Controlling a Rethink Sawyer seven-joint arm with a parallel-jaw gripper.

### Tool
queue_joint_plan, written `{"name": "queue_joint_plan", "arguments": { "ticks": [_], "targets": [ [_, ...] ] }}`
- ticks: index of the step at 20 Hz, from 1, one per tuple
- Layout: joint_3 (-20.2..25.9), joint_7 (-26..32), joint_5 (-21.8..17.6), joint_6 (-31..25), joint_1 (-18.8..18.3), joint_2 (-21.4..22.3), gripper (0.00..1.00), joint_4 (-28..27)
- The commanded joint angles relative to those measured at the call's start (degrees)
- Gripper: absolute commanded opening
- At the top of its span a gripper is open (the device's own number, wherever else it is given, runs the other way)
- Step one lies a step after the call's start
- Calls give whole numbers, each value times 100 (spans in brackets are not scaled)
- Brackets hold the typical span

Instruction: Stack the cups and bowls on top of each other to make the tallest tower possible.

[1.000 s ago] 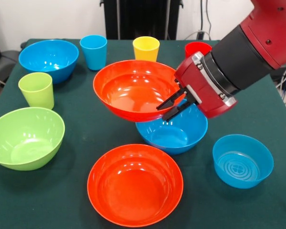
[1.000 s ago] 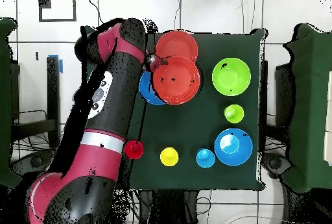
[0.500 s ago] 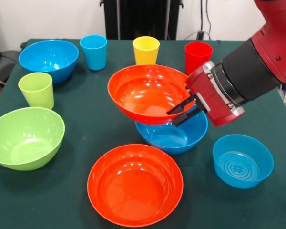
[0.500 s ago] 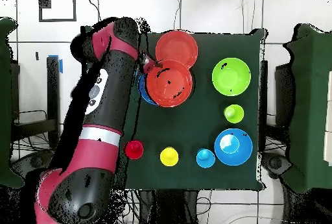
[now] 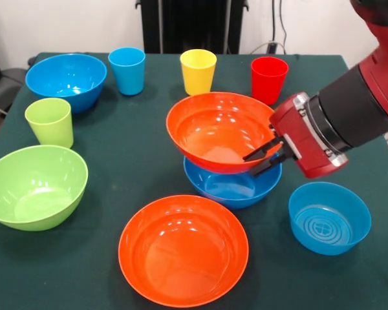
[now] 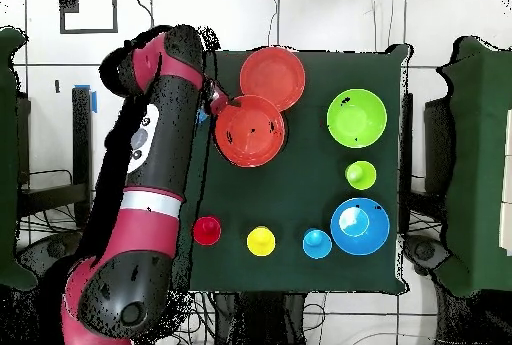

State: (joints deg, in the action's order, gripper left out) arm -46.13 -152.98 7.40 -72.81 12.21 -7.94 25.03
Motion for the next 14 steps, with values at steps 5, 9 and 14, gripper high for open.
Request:
{"name": "queue_joint_plan", "arguments": {
  "ticks": [5,9,14],
  "targets": [
    [-68,-1255,521,-736,-87,-187,0,-647],
    [-127,-1142,570,-537,-114,-152,0,-551],
    [-288,-953,608,-377,-299,-184,0,-733]
  ]
}}
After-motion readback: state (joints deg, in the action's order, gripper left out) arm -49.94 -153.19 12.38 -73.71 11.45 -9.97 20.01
